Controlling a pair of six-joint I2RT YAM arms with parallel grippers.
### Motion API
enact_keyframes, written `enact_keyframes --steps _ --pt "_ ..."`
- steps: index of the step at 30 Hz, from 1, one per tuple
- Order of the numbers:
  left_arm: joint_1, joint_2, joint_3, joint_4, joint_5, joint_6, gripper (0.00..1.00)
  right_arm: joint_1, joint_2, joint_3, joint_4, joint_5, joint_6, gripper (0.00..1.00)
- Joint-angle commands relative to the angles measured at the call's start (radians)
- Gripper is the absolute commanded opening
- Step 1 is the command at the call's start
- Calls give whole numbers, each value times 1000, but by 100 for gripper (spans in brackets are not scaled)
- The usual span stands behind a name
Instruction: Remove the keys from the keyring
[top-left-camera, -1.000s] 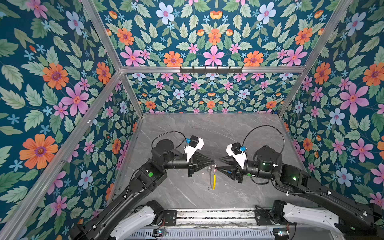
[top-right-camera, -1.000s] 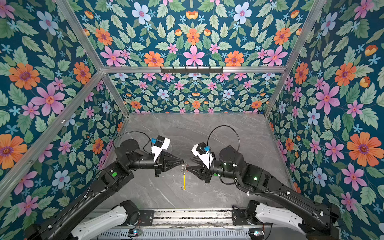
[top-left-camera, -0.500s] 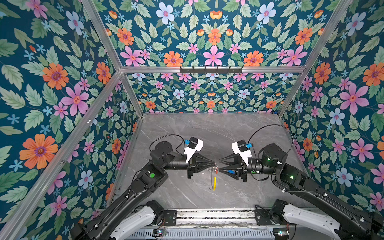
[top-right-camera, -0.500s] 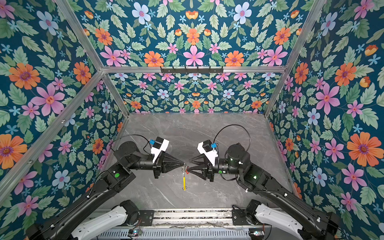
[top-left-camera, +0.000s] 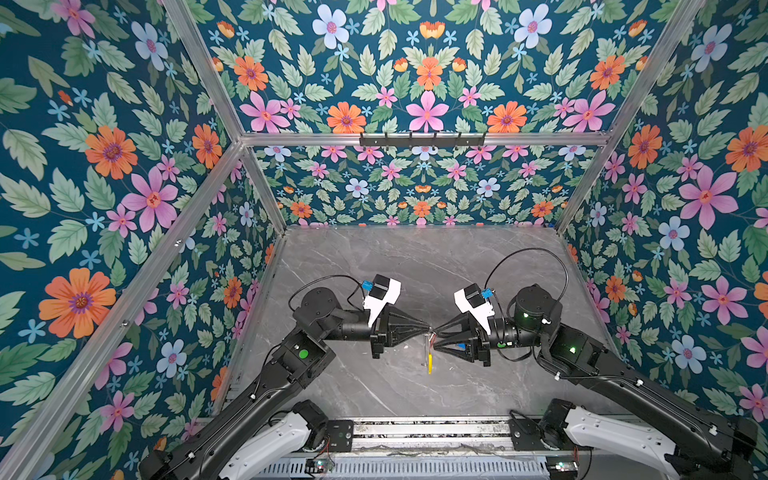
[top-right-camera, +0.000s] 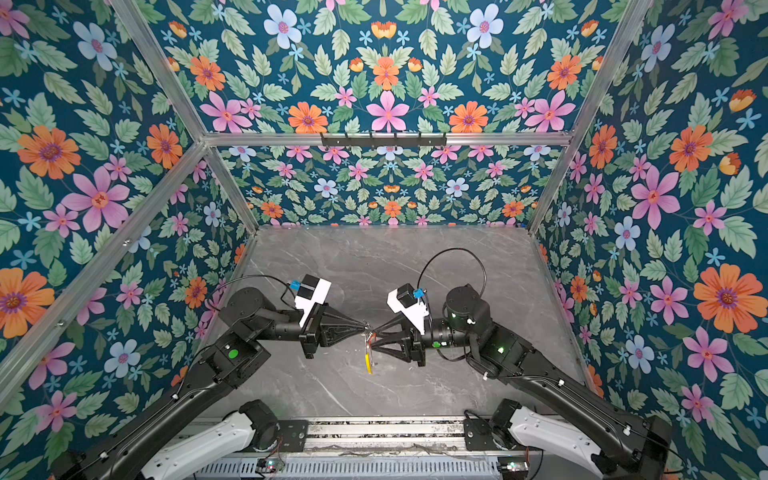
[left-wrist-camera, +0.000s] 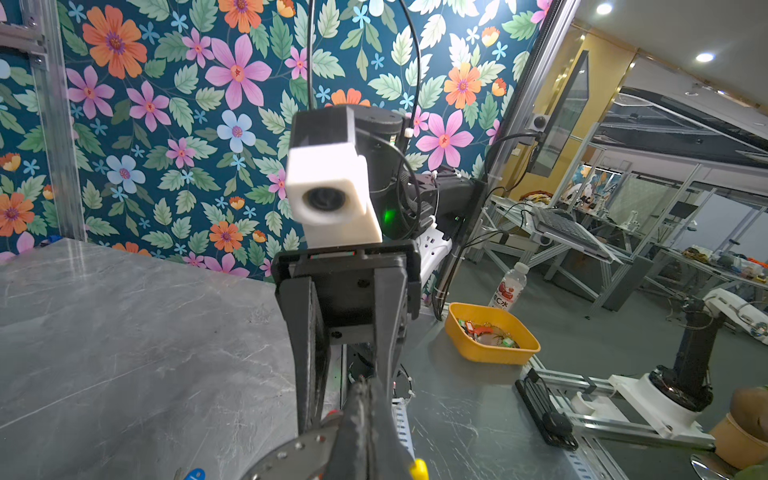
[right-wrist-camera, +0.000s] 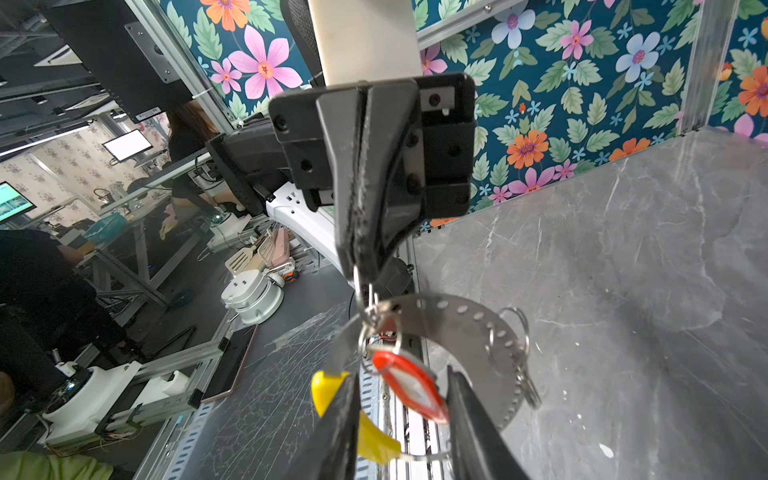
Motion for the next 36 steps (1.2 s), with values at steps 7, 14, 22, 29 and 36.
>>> enact_keyframes --steps 7,14,22,29,36 --pt "2 -8 -36 153 -37 -46 0 0 13 4 65 -32 35 16" --pt "1 -9 -45 181 -34 -54 0 0 0 11 66 3 37 36" --pt "2 -7 -53 180 -74 -60 0 0 -87 6 61 151 9 33" --pt "2 -14 -69 207 -109 -76 0 8 -55 41 56 168 -33 31" --pt "1 -17 -67 207 -114 -75 0 24 -21 81 24 165 -57 23"
